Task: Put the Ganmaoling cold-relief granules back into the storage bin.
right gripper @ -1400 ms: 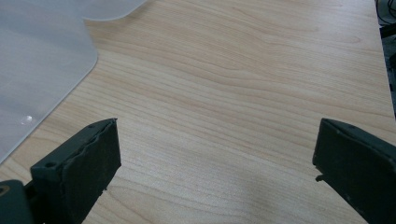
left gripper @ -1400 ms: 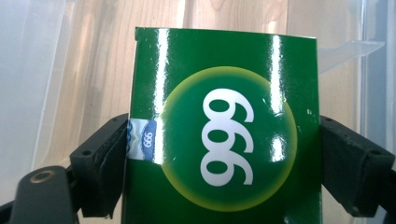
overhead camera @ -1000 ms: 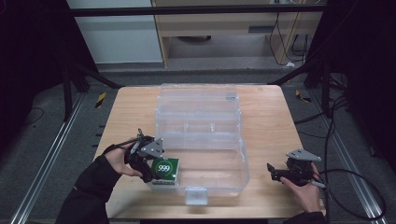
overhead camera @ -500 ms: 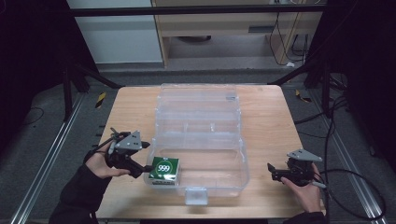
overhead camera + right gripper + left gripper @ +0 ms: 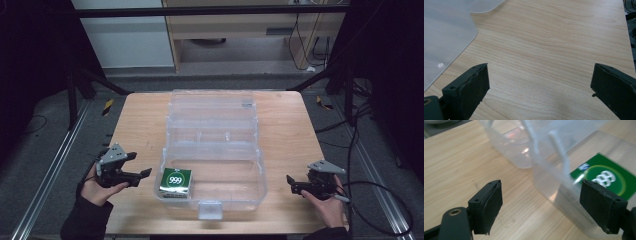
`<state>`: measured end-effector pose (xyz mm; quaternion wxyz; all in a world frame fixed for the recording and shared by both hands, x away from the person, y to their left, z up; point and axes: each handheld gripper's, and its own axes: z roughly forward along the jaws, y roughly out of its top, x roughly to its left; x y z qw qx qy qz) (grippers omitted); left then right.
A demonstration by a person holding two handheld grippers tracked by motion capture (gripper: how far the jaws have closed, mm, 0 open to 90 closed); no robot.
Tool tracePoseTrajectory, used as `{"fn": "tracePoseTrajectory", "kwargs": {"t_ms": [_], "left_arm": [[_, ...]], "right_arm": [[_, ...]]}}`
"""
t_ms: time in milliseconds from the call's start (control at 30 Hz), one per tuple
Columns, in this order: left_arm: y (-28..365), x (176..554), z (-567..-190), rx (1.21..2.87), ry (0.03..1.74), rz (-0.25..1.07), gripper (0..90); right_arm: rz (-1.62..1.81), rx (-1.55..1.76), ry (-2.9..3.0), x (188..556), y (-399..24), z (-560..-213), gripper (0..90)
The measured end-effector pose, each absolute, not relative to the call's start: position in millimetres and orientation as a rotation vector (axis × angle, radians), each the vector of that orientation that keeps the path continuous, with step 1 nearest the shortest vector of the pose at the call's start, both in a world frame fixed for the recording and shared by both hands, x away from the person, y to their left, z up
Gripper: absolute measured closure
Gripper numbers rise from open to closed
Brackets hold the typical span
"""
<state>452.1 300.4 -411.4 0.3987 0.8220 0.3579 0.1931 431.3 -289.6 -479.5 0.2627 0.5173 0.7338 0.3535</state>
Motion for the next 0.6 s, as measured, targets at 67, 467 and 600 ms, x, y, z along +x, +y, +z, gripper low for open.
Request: {"fn": "tracePoseTrajectory", "kwargs": {"t_ms": [67, 467, 600], "left_arm": [[305, 453, -419, 2.065, 0.957, 0.506, 17.8], [329, 455, -456, 1.995, 1.19, 0.593, 19.9], [334, 457, -467, 1.976, 1.256, 0.596, 20.2]], "right_arm": [[0.957, 1.399, 1.985, 431, -289, -480, 2.3], [0.963, 1.41, 1.966, 430, -293, -481, 2.2], [0.966, 1.406, 1.96, 429, -295, -482, 2.2]]}}
